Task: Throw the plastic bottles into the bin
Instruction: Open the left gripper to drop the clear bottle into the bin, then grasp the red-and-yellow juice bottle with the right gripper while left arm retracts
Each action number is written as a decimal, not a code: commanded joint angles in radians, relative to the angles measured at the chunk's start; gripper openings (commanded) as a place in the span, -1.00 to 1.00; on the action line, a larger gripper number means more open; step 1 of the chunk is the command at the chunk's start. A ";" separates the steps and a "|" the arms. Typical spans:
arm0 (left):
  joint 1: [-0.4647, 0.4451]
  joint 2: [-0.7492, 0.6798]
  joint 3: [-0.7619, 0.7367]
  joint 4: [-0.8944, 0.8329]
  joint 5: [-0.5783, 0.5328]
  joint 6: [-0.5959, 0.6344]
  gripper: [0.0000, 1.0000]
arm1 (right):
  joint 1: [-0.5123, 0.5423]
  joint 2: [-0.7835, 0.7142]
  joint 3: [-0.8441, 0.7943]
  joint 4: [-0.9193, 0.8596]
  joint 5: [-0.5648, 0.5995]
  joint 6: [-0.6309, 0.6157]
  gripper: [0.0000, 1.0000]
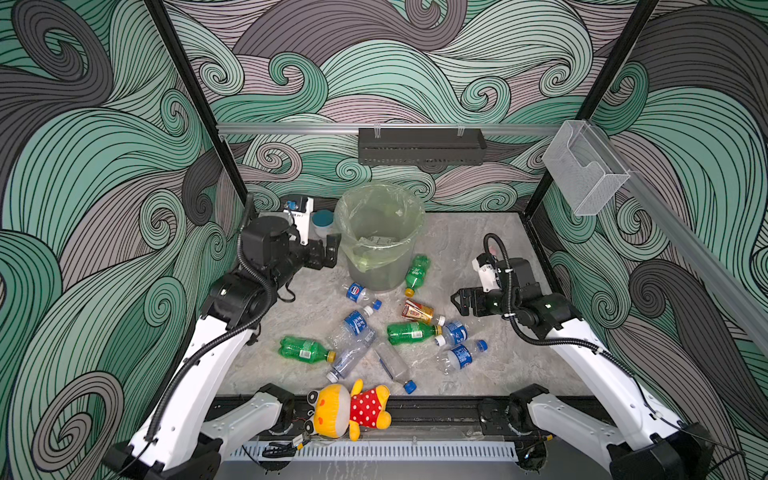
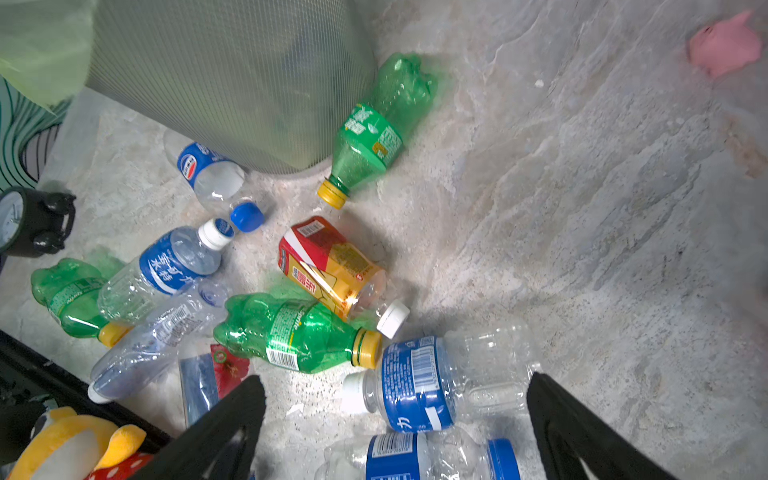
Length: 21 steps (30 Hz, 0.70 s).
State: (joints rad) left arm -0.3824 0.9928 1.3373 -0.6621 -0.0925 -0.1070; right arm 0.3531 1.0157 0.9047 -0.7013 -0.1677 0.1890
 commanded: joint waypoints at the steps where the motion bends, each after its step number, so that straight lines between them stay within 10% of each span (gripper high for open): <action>1: 0.003 -0.048 -0.119 -0.089 -0.104 -0.041 0.97 | 0.005 0.024 0.024 -0.035 -0.060 -0.046 0.94; 21: 0.016 -0.223 -0.439 -0.066 -0.239 -0.074 0.97 | 0.179 0.526 0.157 0.209 -0.196 -0.276 0.70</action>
State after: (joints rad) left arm -0.3756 0.7868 0.9104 -0.7139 -0.3065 -0.1867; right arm 0.5247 1.5234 1.0527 -0.5457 -0.3569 -0.0448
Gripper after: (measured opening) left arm 0.986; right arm 0.854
